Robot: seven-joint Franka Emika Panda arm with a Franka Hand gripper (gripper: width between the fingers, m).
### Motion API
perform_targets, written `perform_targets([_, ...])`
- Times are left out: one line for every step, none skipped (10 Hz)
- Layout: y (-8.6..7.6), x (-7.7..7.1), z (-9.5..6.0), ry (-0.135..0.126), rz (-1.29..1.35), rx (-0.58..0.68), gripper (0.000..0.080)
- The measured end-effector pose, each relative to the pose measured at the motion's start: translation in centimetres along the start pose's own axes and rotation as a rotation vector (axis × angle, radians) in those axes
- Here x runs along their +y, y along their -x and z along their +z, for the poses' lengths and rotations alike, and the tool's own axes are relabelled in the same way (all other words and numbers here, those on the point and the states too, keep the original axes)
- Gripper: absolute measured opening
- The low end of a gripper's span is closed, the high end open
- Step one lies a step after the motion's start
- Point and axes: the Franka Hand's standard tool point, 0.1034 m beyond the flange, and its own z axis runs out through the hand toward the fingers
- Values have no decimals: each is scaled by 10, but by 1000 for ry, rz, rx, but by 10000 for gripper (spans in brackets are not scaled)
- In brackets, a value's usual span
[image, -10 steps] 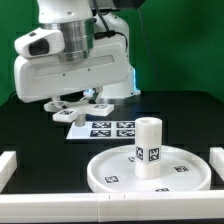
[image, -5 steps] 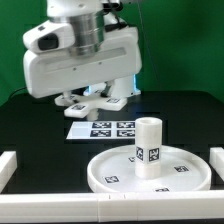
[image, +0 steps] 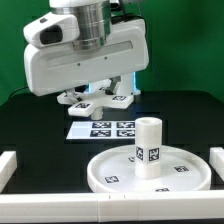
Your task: Assemble round table
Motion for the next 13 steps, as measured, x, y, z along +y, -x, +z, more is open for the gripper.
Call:
perform_targets([-21, -11, -19, -3, -10, 8, 453])
perform_targets([-37, -15, -34, 3, -18, 26, 453])
perform_targets([-38, -14, -33, 6, -22, 32, 453])
perform_targets([-37, -14, -32, 5, -21, 30, 453])
perform_targets([-39, -15, -31, 15, -26, 44, 453])
perform_targets([-41, -25, -27, 29, -30, 63, 453])
perform_targets([-48, -37, -29, 34, -46, 72, 453])
perform_targets([-56, -46, -28, 58, -77, 100, 453])
perform_targets([-60, -54, -24, 73, -104, 110, 453])
perform_targets([-58, -52, -23, 68, -96, 106, 453])
perform_targets([-57, -51, -23, 67, -95, 105, 453])
perform_targets([-57, -52, -22, 67, -96, 105, 453])
perform_targets([-58, -52, -21, 70, -95, 113, 453])
